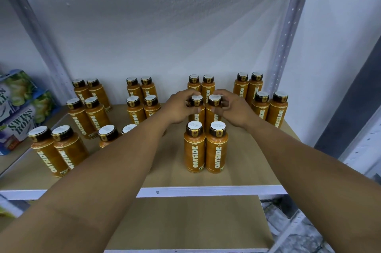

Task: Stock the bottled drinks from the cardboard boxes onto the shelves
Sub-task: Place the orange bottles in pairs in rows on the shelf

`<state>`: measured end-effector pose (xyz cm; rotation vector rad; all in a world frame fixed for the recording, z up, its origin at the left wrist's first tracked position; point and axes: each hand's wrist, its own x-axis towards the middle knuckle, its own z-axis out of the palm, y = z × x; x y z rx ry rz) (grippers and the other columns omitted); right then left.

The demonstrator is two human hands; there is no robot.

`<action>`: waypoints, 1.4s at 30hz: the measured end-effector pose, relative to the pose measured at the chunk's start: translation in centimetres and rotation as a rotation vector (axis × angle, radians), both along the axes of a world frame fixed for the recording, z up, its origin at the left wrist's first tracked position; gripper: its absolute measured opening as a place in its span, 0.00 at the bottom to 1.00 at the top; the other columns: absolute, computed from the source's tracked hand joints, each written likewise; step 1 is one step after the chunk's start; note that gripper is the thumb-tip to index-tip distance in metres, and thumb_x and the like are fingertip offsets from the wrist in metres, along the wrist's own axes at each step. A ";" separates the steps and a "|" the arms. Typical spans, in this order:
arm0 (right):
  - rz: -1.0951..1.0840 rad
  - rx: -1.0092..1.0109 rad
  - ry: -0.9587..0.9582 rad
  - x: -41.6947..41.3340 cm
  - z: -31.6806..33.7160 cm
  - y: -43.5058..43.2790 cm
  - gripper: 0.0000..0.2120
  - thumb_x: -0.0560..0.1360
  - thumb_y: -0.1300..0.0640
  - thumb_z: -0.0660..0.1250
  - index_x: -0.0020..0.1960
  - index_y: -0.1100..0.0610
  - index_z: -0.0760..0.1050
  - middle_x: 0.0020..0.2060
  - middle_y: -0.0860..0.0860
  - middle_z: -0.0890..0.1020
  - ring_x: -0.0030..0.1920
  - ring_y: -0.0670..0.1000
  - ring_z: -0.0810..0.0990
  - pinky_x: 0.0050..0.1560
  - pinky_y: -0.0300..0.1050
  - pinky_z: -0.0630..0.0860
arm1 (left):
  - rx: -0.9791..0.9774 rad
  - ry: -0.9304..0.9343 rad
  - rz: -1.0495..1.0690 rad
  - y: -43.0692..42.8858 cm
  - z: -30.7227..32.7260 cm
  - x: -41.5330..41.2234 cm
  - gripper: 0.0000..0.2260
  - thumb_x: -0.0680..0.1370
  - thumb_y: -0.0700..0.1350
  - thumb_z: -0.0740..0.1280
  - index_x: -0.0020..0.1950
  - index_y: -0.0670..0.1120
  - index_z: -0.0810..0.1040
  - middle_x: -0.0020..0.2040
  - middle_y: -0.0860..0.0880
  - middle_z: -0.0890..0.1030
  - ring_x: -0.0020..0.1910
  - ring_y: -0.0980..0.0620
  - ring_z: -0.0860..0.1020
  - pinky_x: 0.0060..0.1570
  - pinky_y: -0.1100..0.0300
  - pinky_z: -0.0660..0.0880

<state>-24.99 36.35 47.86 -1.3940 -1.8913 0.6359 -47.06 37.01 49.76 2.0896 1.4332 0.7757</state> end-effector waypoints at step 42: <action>-0.015 0.038 -0.027 -1.0 -0.2 0.4 0.29 0.77 0.53 0.74 0.75 0.48 0.68 0.70 0.52 0.77 0.68 0.56 0.77 0.59 0.47 0.74 | 0.029 0.035 0.054 0.1 -0.4 -0.2 0.24 0.79 0.46 0.73 0.72 0.55 0.70 0.74 0.48 0.74 0.71 0.44 0.74 0.61 0.51 0.75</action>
